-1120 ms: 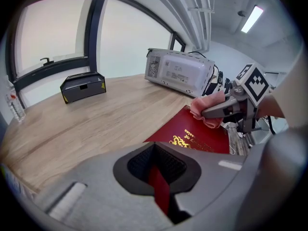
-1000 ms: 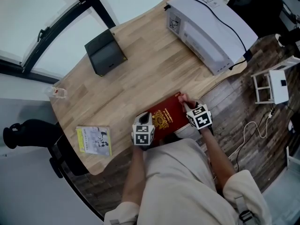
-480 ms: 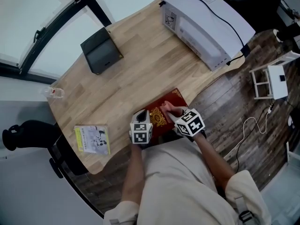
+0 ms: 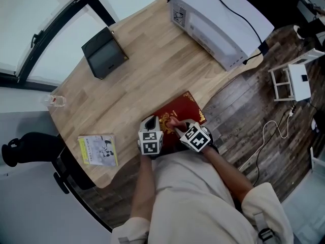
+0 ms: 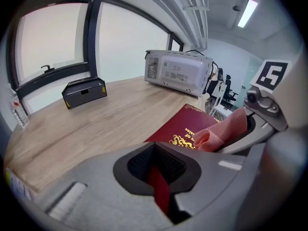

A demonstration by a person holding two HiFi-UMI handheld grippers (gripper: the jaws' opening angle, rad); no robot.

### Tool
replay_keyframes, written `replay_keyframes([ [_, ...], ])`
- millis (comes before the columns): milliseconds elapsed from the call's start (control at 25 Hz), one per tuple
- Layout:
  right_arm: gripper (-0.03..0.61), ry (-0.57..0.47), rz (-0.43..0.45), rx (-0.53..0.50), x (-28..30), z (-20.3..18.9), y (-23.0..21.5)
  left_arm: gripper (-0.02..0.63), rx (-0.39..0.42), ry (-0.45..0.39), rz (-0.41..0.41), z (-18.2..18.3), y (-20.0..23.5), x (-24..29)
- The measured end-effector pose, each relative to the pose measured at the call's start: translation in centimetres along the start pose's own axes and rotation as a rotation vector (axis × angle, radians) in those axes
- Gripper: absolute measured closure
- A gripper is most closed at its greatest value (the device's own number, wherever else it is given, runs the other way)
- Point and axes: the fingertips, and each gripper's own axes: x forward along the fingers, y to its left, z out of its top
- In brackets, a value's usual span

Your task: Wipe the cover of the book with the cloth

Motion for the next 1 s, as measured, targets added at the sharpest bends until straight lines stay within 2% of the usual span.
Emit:
replay_keyframes([
  [200,0.554,0.006,-0.071,0.028,-1.1,0.0,-2.0,0.606,-0.003,0.002,-0.003,-0.1,-0.1,0.0],
  [360,0.554,0.023,-0.095,0.063,-1.9,-0.4,-4.0,0.606,-0.011,0.004,-0.016,-0.1,-0.1,-0.1],
  [520,0.554,0.024,-0.174,0.068,-3.5,-0.4,-6.7,0.606,-0.018,0.004,-0.026,0.0,-0.1,0.0],
  [760,0.554,-0.020,-0.218,0.176,-6.3,-1.4,-10.7,0.606,-0.019,0.002,-0.032,-0.1,-0.1,-0.1],
  [840,0.554,-0.018,-0.260,0.187,-7.3,-1.8,-11.9,0.606,-0.019,0.000,-0.033,0.0,-0.1,0.0],
  [1000,0.554,0.054,-0.383,0.175,-9.1,-3.7,-14.3,0.606,-0.017,0.000,-0.029,-0.1,-0.1,-0.2],
])
